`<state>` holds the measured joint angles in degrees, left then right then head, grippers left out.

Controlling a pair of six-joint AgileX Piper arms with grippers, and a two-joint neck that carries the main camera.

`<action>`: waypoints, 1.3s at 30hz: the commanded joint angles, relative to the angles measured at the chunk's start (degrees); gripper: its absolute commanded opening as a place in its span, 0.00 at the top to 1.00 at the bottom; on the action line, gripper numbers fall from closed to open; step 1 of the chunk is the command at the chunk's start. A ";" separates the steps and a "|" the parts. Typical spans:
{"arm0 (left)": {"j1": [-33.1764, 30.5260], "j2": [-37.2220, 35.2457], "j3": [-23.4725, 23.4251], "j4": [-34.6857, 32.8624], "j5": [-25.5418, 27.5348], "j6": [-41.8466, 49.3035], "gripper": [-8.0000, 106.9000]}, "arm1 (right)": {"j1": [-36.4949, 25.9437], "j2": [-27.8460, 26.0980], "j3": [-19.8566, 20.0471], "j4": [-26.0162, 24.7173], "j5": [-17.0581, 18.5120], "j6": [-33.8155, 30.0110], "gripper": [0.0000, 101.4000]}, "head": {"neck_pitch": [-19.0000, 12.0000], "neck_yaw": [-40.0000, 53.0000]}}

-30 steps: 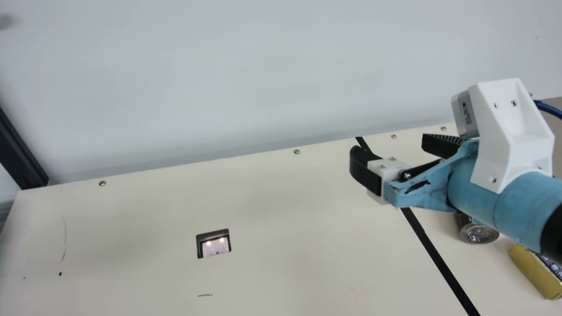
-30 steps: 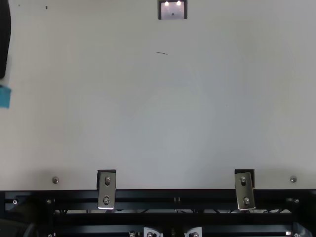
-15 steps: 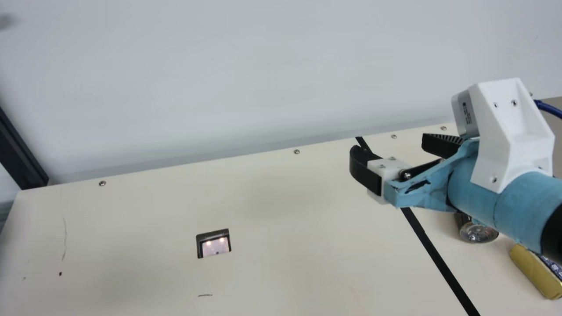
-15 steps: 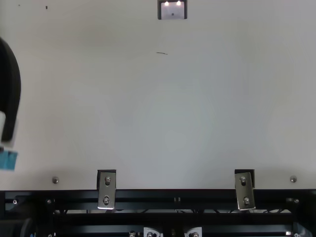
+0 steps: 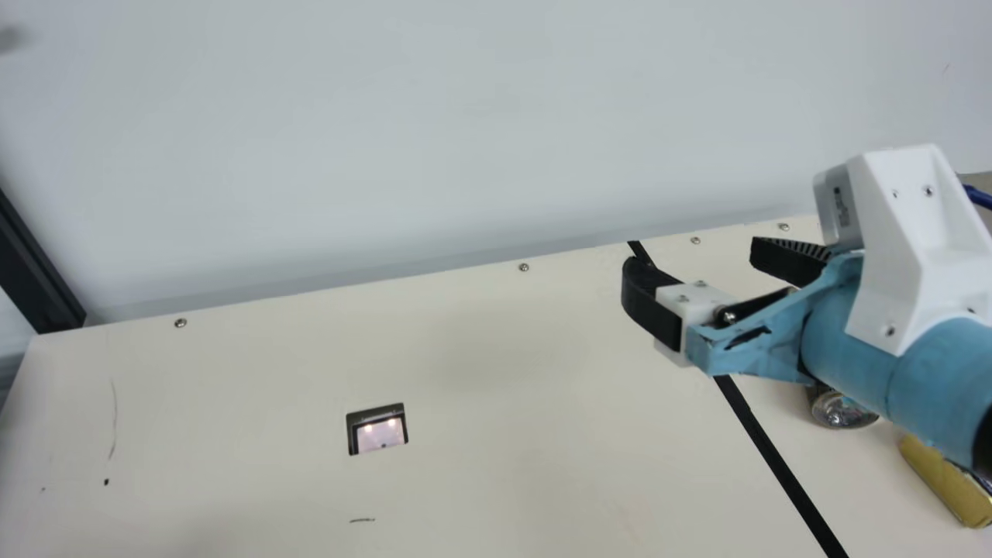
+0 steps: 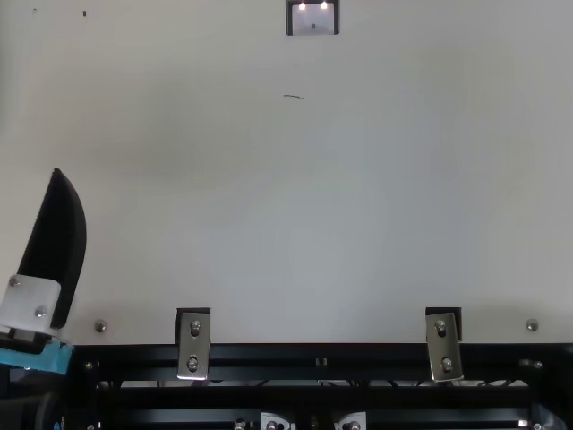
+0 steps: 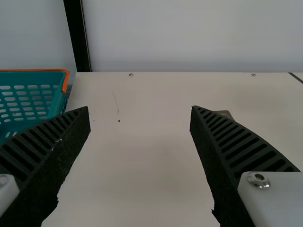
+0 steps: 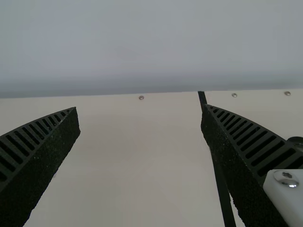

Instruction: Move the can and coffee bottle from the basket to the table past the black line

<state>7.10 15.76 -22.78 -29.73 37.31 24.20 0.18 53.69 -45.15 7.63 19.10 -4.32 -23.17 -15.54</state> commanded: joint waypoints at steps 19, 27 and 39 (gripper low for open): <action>0.00 0.00 0.00 0.00 0.00 0.00 0.15 | -3.51 -18.15 24.11 5.82 -8.54 -5.57 0.00 | -1.55 0.48; 0.00 0.00 0.00 0.00 0.00 0.00 0.15 | -3.44 -18.26 24.17 5.88 -8.82 -5.53 0.00 | -1.55 0.48; 0.00 0.00 0.00 0.00 0.00 0.00 0.15 | -3.44 -18.26 24.17 5.88 -8.94 -5.53 0.00 | -1.55 0.48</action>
